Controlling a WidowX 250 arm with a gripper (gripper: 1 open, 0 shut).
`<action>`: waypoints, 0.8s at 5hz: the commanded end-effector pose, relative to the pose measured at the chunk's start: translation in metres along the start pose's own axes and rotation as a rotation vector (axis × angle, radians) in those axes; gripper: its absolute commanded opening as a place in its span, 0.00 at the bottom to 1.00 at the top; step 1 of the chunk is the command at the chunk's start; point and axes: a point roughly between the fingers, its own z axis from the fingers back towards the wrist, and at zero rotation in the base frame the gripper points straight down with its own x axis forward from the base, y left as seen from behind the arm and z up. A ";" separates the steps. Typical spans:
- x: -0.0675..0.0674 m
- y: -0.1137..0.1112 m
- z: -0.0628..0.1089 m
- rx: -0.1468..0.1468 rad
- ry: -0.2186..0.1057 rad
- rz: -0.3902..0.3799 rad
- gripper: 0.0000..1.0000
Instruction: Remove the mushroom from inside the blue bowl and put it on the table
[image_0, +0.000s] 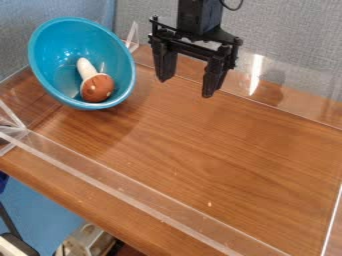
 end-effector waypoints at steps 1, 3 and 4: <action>0.001 0.016 0.000 -0.001 -0.004 0.046 1.00; 0.003 0.080 -0.005 0.006 -0.017 0.221 1.00; 0.003 0.124 -0.011 0.018 -0.029 0.300 1.00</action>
